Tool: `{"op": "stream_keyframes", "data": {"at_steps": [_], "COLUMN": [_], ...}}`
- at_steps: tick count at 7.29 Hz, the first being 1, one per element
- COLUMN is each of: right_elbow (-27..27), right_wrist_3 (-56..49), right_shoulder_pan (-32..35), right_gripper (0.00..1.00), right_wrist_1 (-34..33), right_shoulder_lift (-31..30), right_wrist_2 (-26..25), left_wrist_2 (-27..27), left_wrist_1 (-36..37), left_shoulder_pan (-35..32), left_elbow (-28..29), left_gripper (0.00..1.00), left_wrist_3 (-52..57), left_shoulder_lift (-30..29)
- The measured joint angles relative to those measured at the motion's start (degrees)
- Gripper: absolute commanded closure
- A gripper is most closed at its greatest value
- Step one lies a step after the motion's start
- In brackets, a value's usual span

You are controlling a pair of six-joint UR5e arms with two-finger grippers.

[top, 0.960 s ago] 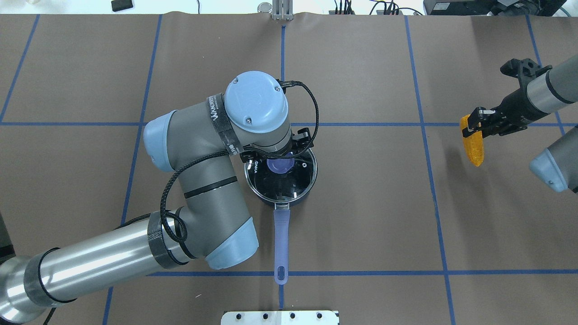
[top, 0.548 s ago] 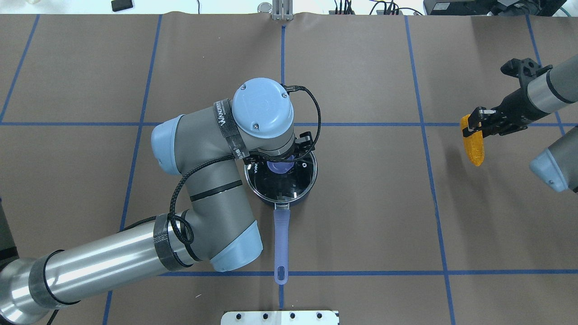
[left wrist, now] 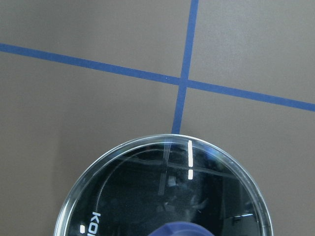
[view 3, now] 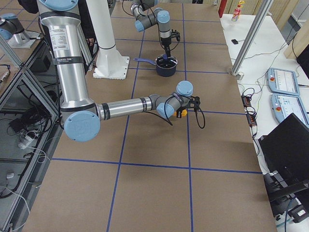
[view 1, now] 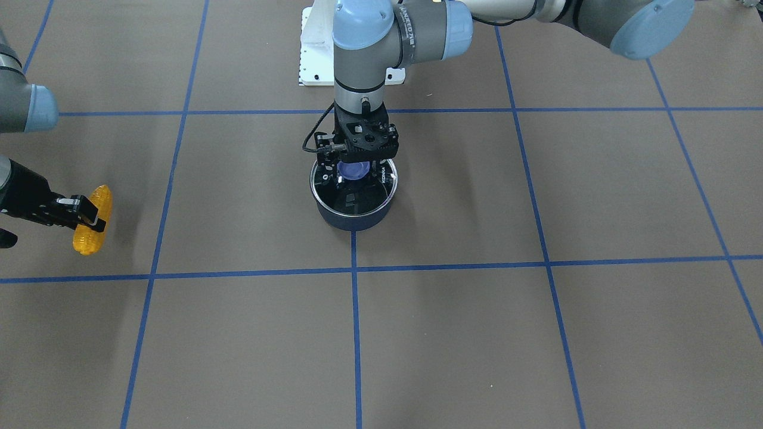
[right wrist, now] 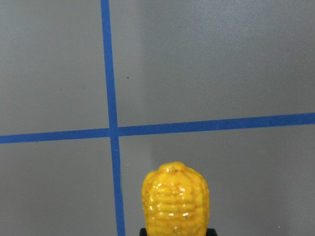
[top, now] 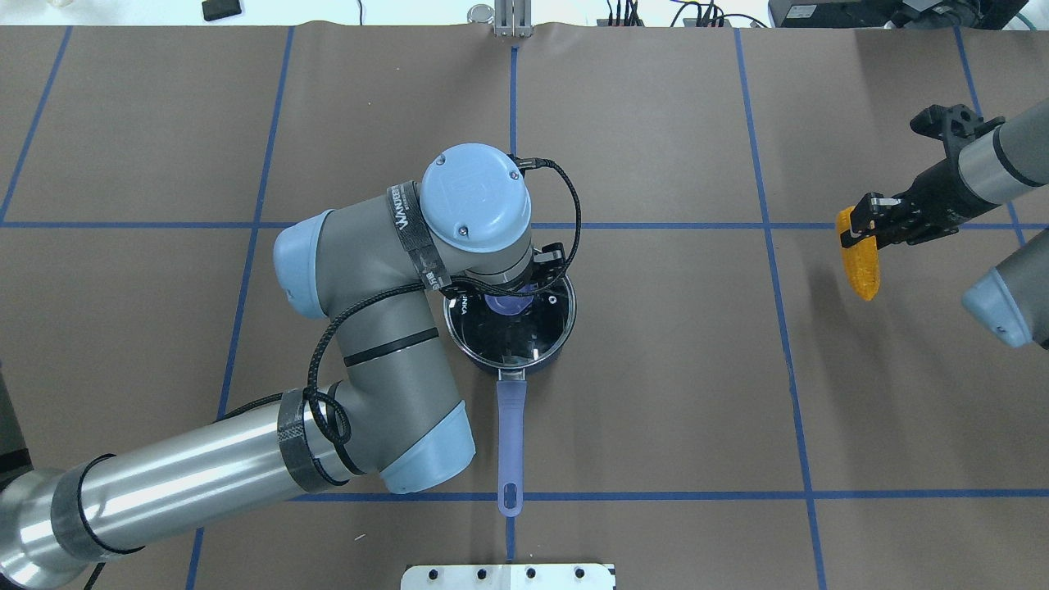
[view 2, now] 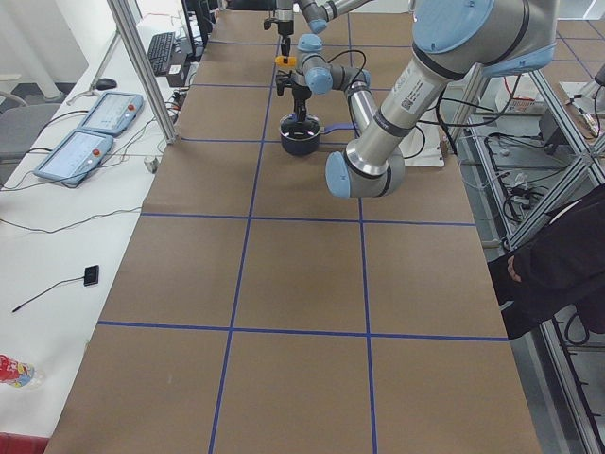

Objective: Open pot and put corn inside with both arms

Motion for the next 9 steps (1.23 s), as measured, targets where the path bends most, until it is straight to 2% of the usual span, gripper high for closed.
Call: {"op": "stream_keyframes", "data": {"at_steps": [1,3,6,8,9], "right_elbow": [-0.01,-0.01,0.04,2.64,4.81], "right_wrist_3": [-0.02,0.03,0.08,0.7,2.3], "right_shoulder_pan": [0.0,0.01,0.65,2.2,2.43], "right_gripper": [0.68,0.68,0.68,0.68,0.68], "right_wrist_1": [0.0,0.0,-0.91,-8.02,-12.39], "right_shoulder_lift": [0.0,0.0,0.95,4.81,7.32], "right_wrist_2": [0.0,0.0,0.97,2.28,2.4], "left_wrist_2": [-0.02,-0.06,-0.53,-1.51,-2.06], "left_wrist_1": [0.04,0.1,0.58,4.0,4.92], "left_shoulder_pan": [0.0,0.0,-0.12,-0.87,-1.72], "left_elbow": [-0.01,-0.07,-1.32,-7.14,-11.38], "left_gripper": [0.41,0.46,0.44,0.45,0.45], "left_wrist_3": [-0.04,-0.15,1.11,5.37,8.03], "left_shoulder_lift": [-0.02,-0.04,0.06,2.34,5.48]}}
